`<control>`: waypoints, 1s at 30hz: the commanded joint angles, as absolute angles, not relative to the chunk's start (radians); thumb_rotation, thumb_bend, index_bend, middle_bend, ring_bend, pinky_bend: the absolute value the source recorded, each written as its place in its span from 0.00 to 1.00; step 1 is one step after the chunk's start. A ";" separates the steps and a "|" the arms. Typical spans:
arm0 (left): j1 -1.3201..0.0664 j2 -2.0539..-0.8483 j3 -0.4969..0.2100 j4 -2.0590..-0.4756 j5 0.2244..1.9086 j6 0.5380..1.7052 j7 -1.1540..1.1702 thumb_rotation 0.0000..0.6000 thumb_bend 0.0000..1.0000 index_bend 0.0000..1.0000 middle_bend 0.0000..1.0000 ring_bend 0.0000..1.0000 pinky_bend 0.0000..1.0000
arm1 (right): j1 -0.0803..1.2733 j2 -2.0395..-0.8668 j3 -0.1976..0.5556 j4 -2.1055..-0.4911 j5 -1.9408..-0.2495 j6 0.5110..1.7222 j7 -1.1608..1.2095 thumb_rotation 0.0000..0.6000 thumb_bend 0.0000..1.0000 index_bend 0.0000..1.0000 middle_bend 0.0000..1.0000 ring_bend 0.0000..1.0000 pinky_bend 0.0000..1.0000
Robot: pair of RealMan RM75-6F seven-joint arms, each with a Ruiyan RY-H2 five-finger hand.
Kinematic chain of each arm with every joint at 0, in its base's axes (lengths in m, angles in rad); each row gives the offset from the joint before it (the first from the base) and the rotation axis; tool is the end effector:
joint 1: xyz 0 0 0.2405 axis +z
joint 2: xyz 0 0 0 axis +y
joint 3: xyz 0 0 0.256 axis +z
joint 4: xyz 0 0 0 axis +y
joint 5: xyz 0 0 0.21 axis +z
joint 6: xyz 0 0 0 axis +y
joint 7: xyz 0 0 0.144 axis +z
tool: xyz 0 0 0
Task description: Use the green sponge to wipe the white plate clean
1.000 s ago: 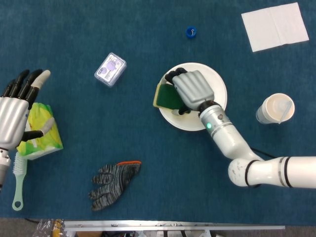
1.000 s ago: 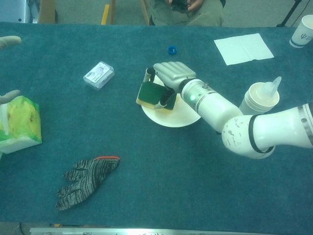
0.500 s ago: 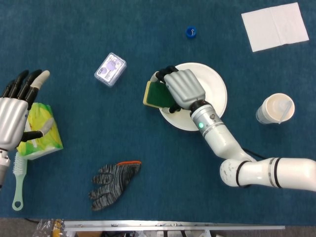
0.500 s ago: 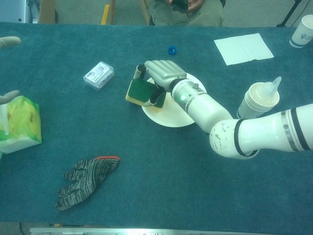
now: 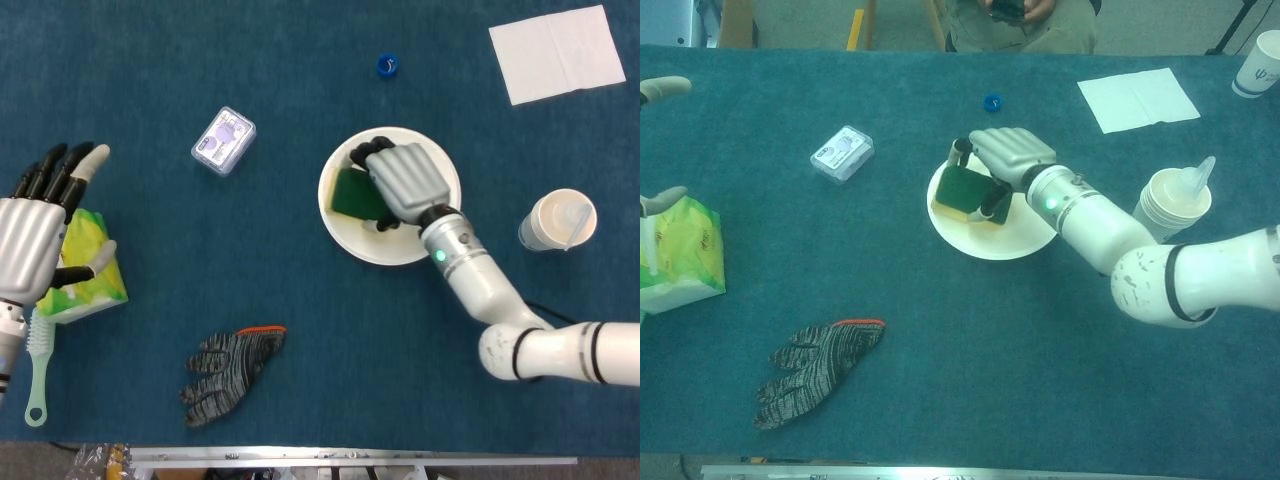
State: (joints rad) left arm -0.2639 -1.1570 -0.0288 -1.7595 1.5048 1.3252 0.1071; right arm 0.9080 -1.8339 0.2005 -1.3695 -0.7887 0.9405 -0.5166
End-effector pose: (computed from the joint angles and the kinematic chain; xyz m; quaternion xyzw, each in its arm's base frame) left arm -0.2480 0.2185 0.1104 -0.6636 -0.3978 -0.4064 0.4861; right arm -0.0882 -0.3327 -0.1043 0.7460 -0.4423 0.3326 0.3705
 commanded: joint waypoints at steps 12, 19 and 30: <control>-0.276 -1.167 -0.031 -1.772 1.501 1.308 0.131 0.89 0.28 0.04 0.05 0.00 0.11 | 0.866 -1.734 0.172 -1.471 -0.795 0.952 -0.532 1.00 0.11 0.42 0.33 0.22 0.53; -0.276 -1.170 -0.031 -1.767 1.497 1.308 0.127 0.89 0.28 0.04 0.05 0.00 0.11 | 0.881 -1.780 0.184 -1.426 -0.793 0.934 -0.523 1.00 0.11 0.42 0.33 0.22 0.53; -0.267 -1.157 -0.028 -1.767 1.494 1.319 0.121 0.90 0.28 0.04 0.05 0.00 0.11 | 0.937 -1.884 0.252 -1.343 -0.805 0.916 -0.500 1.00 0.11 0.42 0.33 0.22 0.53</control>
